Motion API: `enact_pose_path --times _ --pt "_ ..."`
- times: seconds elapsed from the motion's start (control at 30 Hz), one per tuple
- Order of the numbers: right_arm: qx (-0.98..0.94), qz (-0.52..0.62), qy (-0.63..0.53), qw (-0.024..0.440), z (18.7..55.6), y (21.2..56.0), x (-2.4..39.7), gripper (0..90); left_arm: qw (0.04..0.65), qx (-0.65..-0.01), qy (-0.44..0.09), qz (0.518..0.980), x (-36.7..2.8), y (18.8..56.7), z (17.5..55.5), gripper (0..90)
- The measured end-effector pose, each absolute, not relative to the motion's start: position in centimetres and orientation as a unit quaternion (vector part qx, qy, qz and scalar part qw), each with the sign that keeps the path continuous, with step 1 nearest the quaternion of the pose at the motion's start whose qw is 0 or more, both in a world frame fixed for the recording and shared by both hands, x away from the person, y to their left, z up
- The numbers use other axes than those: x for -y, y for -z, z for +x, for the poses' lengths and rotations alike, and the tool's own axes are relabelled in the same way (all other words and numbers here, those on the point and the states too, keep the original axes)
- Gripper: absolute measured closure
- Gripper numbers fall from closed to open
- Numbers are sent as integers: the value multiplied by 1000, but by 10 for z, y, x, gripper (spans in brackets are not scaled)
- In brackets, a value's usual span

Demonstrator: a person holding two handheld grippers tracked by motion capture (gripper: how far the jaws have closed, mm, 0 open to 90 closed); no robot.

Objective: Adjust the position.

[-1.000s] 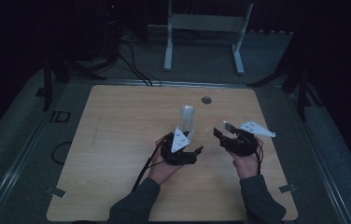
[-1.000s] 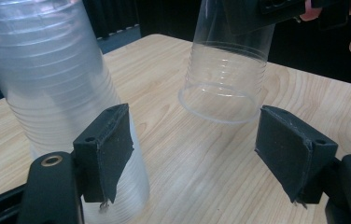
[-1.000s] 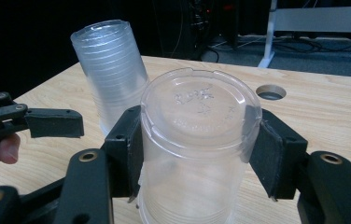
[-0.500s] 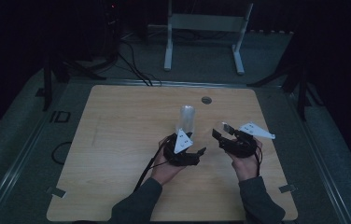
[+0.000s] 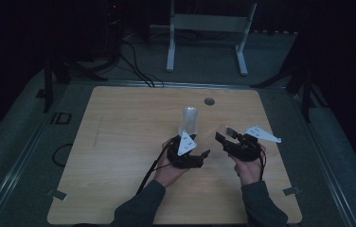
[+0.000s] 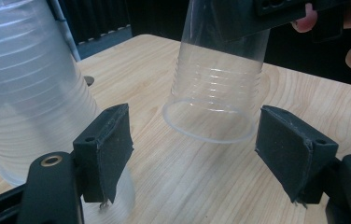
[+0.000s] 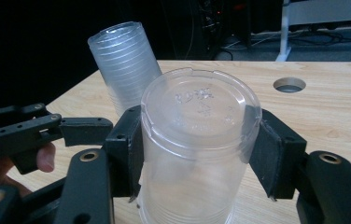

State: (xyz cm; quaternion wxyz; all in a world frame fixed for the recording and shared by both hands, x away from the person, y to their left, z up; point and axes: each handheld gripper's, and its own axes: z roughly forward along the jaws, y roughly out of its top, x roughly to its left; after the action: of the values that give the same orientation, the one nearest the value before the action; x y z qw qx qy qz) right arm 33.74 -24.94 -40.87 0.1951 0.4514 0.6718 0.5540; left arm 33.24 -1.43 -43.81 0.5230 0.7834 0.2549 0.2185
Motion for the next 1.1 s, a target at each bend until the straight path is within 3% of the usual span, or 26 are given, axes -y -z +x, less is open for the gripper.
enact_pose_path --times 1.1 --pt "-659 462 -572 161 336 414 251 421 534 -243 -212 782 31 442 334 255"
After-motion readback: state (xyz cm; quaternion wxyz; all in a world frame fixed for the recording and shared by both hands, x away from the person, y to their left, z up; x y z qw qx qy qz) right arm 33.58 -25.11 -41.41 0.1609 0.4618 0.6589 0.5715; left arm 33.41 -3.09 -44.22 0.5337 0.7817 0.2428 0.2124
